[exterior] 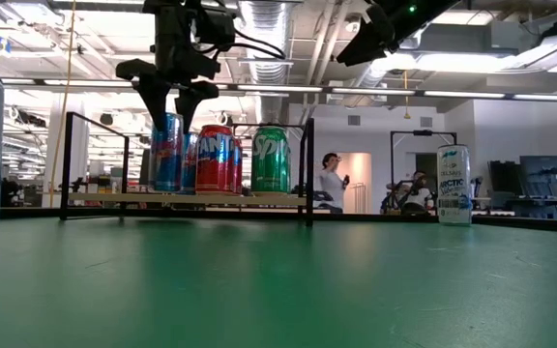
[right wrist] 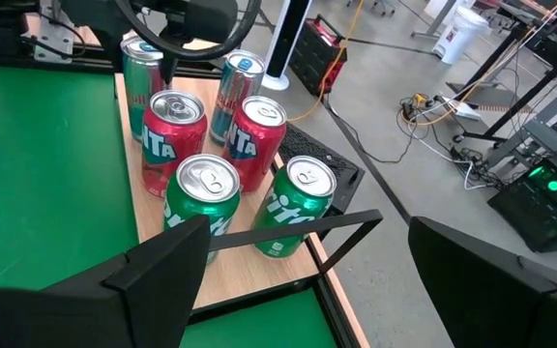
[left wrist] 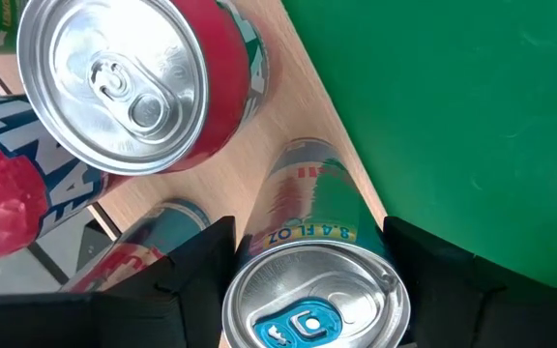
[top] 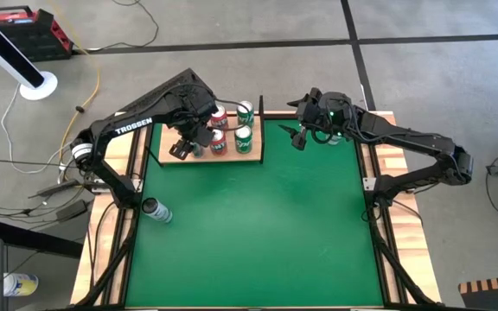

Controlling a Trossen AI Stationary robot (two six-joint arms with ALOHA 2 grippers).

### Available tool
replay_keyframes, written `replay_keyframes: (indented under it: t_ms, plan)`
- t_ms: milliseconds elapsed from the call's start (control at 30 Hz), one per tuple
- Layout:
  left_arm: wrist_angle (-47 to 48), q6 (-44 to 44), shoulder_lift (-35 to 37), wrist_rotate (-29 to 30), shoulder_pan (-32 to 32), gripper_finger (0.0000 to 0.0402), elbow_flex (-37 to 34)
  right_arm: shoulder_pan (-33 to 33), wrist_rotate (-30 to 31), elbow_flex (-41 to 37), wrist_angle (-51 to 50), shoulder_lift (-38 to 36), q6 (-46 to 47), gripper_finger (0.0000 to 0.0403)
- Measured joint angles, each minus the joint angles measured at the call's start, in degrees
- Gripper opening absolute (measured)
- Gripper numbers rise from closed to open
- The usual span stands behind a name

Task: Place canned beverage on shelf
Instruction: Put the blue soda can aligned with the other blue soda can on the shelf

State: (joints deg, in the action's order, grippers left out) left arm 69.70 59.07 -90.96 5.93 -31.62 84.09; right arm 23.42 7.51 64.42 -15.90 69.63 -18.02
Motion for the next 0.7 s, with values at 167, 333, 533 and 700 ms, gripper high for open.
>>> replay_keyframes:
  t_ms: [167,333,533,700]
  plan:
    - [0.3,0.1,0.0,-0.1,0.0,0.0226,0.0,0.0,0.0,0.0,-0.2,0.0,0.0,0.0378]
    - [0.6,0.2,0.0,-1.1,0.0,0.0226,0.0,0.0,0.0,0.0,-0.4,0.0,0.0,0.0378]
    - [0.6,-0.1,0.0,1.0,0.0,0.0226,0.0,0.0,0.0,0.0,-0.4,0.0,0.0,0.0378]
    - [-0.2,-0.9,0.0,2.8,0.0,0.0226,0.0,0.0,0.0,0.0,-0.4,0.0,0.0,0.0378]
